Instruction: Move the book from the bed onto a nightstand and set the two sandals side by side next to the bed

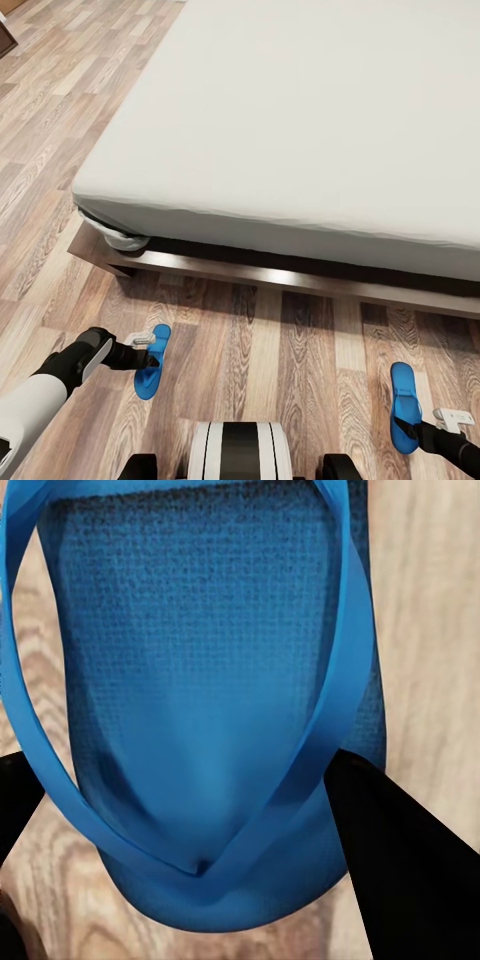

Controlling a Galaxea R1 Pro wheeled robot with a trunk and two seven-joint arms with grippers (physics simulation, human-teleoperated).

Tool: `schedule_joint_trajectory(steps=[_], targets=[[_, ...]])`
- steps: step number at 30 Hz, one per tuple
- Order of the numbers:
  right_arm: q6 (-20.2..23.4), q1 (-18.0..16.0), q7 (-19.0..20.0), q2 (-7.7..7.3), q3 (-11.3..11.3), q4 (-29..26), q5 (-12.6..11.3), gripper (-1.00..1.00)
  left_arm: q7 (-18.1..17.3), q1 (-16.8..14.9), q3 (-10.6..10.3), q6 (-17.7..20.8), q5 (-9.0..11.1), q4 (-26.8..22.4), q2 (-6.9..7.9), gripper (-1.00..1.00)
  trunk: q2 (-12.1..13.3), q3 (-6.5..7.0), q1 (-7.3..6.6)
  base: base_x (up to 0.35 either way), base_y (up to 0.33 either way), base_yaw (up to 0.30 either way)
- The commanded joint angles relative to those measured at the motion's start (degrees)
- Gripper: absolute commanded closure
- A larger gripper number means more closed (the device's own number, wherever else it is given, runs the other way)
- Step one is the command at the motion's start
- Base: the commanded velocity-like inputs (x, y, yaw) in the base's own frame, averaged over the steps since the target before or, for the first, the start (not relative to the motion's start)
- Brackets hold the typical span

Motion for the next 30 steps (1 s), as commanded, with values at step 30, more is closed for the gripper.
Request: schedule_joint_trajectory(steps=[30], targets=[[0.37, -0.04, 0.34, 0.05, -0.18, -0.09, 0.2, 1.0, 0.04, -0.04, -0.36, 0.18, 0.36, -0.03, 0.04, -1.0, -0.02, -0.03, -0.01, -0.073, 0.041, 0.0]])
